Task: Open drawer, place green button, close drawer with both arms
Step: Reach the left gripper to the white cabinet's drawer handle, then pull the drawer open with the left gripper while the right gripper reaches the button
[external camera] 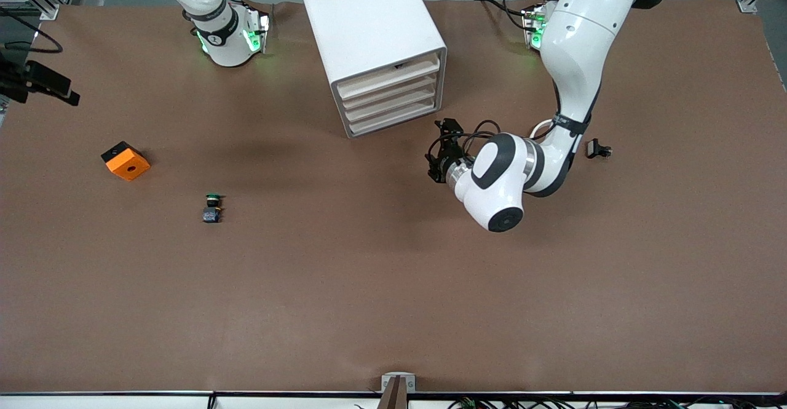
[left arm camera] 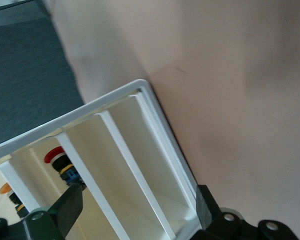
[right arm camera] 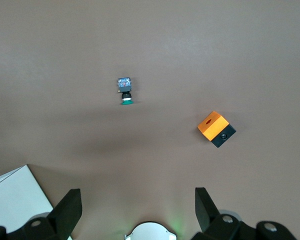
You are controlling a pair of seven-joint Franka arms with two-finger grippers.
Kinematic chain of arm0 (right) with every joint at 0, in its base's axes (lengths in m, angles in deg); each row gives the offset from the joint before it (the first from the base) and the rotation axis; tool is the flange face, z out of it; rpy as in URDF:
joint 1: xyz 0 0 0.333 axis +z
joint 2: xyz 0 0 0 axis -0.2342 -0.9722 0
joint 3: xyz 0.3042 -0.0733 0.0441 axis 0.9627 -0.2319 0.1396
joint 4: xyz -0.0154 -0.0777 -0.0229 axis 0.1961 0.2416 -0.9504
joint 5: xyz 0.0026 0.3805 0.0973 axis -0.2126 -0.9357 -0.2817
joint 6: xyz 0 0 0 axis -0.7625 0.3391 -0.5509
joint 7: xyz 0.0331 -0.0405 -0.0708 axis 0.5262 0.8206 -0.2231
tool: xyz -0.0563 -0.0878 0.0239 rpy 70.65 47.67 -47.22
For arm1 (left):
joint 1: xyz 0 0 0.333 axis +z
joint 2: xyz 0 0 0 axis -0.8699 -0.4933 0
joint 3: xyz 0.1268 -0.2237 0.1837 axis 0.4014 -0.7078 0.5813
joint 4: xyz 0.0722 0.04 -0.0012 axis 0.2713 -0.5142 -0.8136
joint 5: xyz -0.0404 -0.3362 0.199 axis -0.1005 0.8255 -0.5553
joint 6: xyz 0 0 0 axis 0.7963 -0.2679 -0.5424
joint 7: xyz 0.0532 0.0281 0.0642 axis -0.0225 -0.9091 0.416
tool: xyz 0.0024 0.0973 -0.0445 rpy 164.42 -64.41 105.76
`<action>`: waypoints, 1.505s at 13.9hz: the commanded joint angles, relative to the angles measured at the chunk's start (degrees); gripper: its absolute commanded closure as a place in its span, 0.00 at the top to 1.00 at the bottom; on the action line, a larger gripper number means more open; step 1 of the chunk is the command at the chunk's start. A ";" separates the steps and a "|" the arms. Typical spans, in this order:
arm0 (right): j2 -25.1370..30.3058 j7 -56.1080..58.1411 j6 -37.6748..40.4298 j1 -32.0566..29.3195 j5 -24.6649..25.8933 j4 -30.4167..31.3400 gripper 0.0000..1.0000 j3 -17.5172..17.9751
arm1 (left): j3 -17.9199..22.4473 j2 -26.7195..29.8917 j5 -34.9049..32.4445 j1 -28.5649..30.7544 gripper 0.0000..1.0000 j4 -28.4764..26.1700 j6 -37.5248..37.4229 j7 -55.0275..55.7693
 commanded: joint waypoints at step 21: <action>-20.39 -7.58 -43.88 8.77 -2.23 18.80 1.00 0.26 | -4.38 -8.06 4.52 -4.33 0.56 -2.22 -7.93 7.22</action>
